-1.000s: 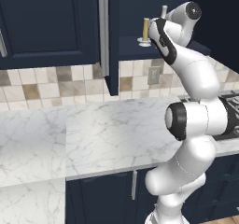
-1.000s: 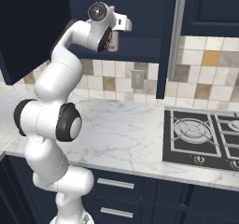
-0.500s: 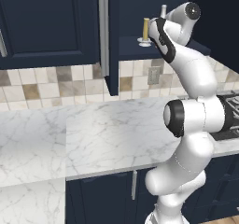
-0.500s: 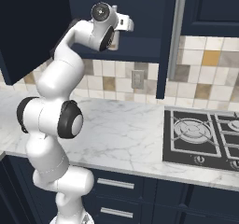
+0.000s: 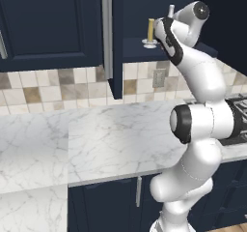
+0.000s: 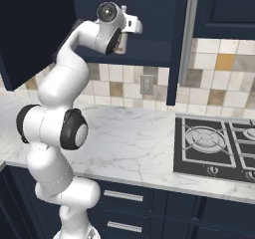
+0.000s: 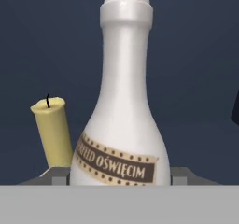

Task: Get the candle and the liquor from the cabinet and move them to the dining counter.

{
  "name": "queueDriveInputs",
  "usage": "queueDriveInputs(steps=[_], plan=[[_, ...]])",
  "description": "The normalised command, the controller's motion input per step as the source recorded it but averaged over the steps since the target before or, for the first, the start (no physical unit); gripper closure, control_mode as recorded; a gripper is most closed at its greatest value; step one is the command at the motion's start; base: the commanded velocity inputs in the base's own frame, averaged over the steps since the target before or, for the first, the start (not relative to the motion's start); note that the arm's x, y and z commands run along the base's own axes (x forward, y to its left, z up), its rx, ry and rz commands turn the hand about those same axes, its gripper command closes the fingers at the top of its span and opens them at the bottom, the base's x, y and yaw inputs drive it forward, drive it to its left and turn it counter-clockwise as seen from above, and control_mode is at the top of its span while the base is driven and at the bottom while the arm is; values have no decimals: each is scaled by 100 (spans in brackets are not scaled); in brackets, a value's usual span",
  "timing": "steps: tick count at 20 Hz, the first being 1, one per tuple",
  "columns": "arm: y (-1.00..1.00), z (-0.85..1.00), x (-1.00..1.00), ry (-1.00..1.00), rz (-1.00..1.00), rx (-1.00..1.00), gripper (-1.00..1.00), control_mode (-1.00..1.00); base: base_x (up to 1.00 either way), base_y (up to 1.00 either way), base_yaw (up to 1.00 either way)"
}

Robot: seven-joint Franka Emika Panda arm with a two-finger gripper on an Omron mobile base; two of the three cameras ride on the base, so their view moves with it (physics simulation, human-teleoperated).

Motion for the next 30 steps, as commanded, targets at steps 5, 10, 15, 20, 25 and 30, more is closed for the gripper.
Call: queueDriveInputs(steps=[5, 10, 15, 20, 25, 30], plan=[[9, 0, -52, 0, 0, 9, 100, -100, 0, 0, 0], [15, 0, -64, 0, 0, 5, 100, -100, 0, 0, 0], [16, 4, -70, -2, 2, -1, 100, -100, 0, 0, 0], [15, 5, -79, -5, 1, -1, 100, -100, 0, 0, 0], [15, 6, -81, 0, 0, 0, 100, -100, 0, 0, 0], [16, 0, -84, 0, 0, 0, 100, -100, 0, 0, 0]])
